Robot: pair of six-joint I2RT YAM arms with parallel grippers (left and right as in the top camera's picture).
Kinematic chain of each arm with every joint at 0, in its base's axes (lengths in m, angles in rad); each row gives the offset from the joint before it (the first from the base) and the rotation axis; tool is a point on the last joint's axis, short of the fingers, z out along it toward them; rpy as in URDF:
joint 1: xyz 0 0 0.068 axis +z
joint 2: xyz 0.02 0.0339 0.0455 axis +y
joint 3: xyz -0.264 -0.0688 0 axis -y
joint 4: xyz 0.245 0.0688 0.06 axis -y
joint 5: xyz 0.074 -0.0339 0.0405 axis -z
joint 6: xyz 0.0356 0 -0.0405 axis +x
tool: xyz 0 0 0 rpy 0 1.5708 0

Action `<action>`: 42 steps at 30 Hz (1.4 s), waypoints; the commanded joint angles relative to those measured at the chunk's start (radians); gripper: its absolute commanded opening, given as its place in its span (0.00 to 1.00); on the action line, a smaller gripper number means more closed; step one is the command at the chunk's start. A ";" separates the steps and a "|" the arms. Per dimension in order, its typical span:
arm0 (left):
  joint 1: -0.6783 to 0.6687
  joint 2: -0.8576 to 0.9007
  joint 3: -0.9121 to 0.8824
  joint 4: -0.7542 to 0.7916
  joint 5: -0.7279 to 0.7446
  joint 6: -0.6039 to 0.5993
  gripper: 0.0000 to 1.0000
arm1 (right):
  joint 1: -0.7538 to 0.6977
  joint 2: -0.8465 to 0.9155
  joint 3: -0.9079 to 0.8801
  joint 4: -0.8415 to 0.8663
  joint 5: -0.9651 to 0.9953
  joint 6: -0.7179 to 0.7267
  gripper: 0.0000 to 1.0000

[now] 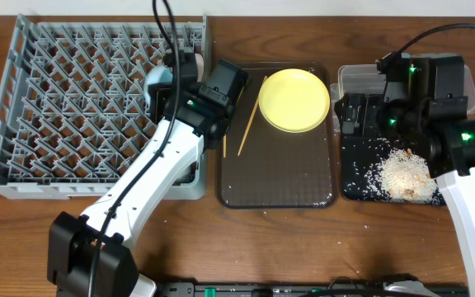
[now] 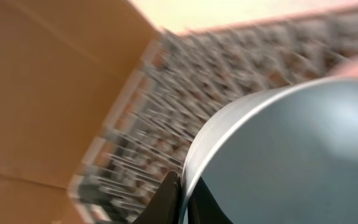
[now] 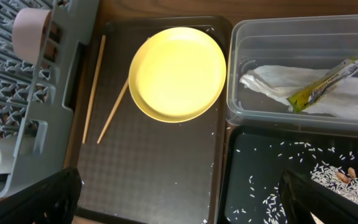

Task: Sort waste into correct bins and load items into the dishwasher
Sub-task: 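Carry the blue bowl into the rack and stand it upright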

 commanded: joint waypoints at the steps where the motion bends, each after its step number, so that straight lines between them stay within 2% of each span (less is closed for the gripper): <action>1: 0.002 0.012 -0.023 0.007 -0.309 -0.017 0.07 | -0.018 0.003 0.009 -0.001 0.002 0.011 0.99; 18: 0.009 0.202 -0.111 0.039 -0.372 -0.084 0.07 | -0.018 0.003 0.009 -0.001 0.002 0.011 0.99; 25: -0.011 0.206 -0.132 -0.016 -0.349 -0.086 0.07 | -0.018 0.003 0.009 -0.001 0.002 0.011 0.99; 31: -0.004 0.207 -0.143 -0.011 -0.346 -0.137 0.07 | -0.018 0.003 0.009 -0.001 0.002 0.011 0.99; 37: -0.004 0.207 -0.148 0.000 -0.309 -0.136 0.07 | -0.018 0.003 0.009 -0.001 0.002 0.011 0.99; 42: 0.010 0.208 -0.150 0.000 -0.345 -0.135 0.07 | -0.018 0.003 0.009 -0.001 0.002 0.011 0.99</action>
